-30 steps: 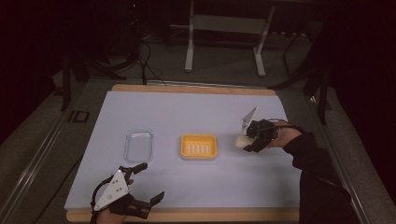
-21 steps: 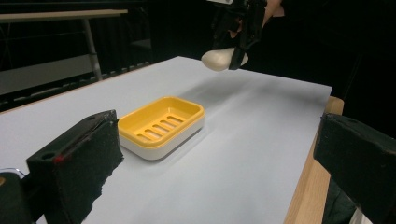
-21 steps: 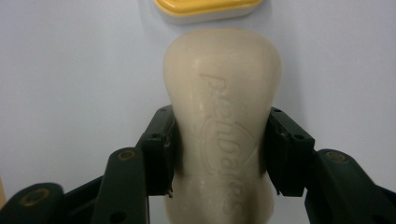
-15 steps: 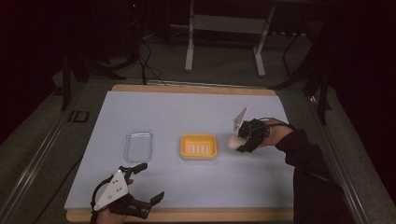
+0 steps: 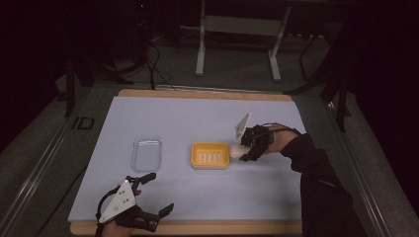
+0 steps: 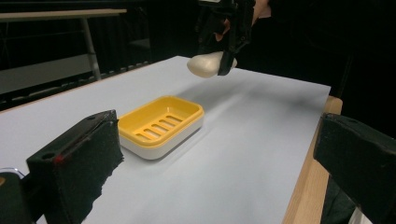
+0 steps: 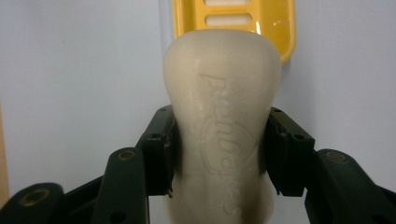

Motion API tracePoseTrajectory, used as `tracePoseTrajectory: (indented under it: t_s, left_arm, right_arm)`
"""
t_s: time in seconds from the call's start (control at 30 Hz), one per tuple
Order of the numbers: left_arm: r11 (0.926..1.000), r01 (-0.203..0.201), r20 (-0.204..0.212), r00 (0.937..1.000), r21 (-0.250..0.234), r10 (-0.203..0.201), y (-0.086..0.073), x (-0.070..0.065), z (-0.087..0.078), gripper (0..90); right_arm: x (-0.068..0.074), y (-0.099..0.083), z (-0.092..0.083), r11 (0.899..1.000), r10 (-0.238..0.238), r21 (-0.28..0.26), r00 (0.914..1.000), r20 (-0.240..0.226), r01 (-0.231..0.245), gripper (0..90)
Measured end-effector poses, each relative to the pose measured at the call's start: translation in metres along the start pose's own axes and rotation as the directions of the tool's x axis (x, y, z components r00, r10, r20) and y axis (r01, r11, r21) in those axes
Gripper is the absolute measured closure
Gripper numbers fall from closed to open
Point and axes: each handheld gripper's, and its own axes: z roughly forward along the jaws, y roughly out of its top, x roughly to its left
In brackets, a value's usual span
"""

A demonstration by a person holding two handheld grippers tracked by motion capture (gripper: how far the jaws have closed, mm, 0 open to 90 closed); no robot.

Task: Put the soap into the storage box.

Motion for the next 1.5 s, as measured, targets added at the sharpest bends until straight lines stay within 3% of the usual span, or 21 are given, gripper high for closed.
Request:
tracePoseTrajectory:
  t_s: [0.8,1.23,1.5]
  left_arm:
    - [1.0,-0.003,0.0,1.0,-0.003,0.003,0.0,0.0,0.0,1.1]
    - [1.0,-0.004,0.001,1.0,-0.003,0.004,0.0,0.0,0.0,1.1]
    - [1.0,-0.001,0.0,1.0,-0.007,0.001,0.0,0.001,-0.002,1.1]
  right_arm:
    - [0.002,0.039,0.003,0.995,-0.077,-0.071,0.9969,-0.014,0.076,49.7]
    - [0.003,0.059,0.006,0.986,-0.119,-0.12,0.9927,-0.021,0.116,49.7]
    - [0.002,0.072,0.006,0.973,-0.15,-0.179,0.9886,-0.009,0.146,49.7]
